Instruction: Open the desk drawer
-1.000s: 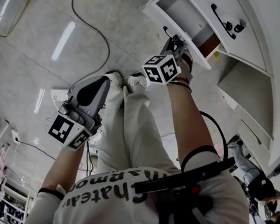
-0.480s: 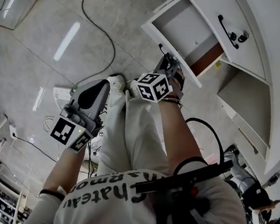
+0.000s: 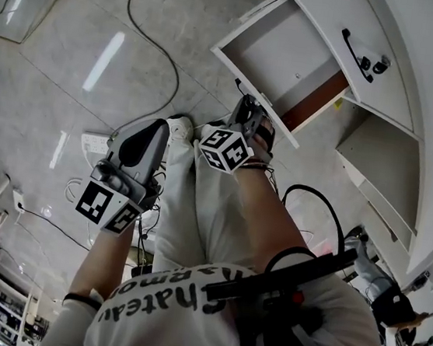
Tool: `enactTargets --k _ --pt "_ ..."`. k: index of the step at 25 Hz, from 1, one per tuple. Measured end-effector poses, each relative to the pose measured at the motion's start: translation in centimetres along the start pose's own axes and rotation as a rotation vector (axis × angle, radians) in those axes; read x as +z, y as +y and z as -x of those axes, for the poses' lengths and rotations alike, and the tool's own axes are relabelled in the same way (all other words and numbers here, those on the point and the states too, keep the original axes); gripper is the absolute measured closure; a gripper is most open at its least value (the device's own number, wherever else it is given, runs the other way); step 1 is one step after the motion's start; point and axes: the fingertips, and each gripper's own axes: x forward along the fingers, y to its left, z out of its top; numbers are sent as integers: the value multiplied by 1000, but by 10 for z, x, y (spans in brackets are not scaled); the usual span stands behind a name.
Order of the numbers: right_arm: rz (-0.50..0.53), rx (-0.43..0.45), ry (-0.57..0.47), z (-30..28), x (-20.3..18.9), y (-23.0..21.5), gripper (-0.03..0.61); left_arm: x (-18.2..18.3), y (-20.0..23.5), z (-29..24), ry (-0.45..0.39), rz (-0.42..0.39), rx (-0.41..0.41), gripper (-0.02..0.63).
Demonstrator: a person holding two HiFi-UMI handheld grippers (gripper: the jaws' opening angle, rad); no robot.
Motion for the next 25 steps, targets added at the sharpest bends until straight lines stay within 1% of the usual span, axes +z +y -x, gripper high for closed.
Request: enactTargets --k 3,5,9,13,16,20,25 --pt "-5 -33 -6 -3 -1 3 551 0 1 0 -34 63 -13 598" --pt "5 -49 -17 -3 -3 9 551 -6 5 1 -25 66 -19 598" --pt "24 -87 -45 -10 -2 16 551 -18 18 2 9 47 -5 598" --pt "34 -122 -47 -16 -10 20 551 -20 12 2 19 89 -66 598" --pt "40 -140 -42 -19 -11 25 551 -19 16 5 27 69 -83 598" --pt "51 -155 -42 -22 -13 32 551 -23 22 4 35 42 -77 598" --pt "71 -196 -28 -31 -18 36 551 -36 23 6 51 36 -77 598"
